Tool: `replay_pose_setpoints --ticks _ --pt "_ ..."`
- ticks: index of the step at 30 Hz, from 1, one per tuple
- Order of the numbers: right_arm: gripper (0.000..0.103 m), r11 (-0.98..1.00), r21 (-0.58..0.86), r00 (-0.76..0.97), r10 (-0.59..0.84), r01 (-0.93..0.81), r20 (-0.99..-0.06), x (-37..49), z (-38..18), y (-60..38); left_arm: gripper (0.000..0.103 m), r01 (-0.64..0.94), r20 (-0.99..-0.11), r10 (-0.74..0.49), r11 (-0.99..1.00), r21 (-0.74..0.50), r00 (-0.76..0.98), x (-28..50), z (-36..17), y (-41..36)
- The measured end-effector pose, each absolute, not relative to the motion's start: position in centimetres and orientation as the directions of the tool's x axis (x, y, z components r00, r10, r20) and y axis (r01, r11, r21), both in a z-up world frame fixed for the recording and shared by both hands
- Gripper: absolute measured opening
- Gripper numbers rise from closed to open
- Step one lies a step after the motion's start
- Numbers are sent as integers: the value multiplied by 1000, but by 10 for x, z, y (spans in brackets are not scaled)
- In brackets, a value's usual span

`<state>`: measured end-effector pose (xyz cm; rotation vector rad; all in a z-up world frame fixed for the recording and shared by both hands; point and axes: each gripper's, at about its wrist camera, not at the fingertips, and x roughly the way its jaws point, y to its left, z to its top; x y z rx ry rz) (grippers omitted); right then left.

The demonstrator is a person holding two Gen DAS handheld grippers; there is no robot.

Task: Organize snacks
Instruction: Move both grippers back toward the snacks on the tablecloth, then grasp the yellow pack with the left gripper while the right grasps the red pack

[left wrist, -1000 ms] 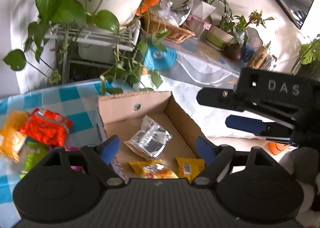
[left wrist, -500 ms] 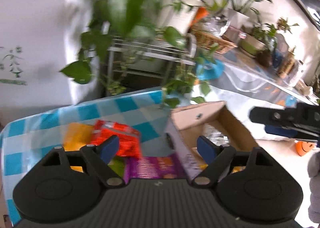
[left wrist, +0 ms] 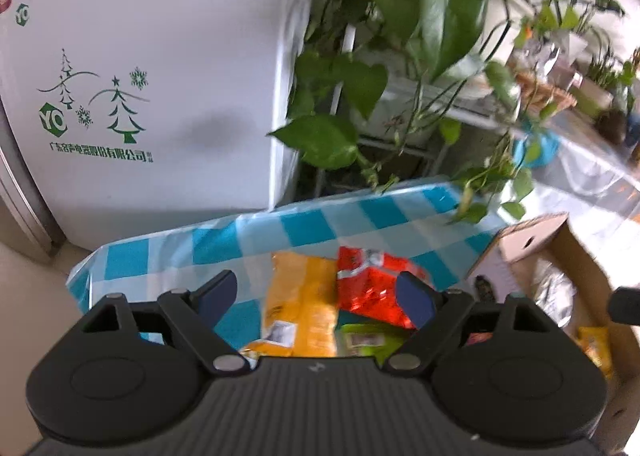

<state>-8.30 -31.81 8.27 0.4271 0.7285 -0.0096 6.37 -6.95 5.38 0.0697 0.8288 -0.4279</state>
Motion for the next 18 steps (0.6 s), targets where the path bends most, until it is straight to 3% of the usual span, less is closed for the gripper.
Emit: replay_pose_setpoints --ticks 10,18 --pt "83 877 445 731 183 181 -657 -70 73 -309 86 510 -794 -285 859 37 538 80 11 -94" --pt "84 854 474 703 200 217 -682 -51 62 -303 83 523 -822 -262 851 50 505 98 -17 -99"
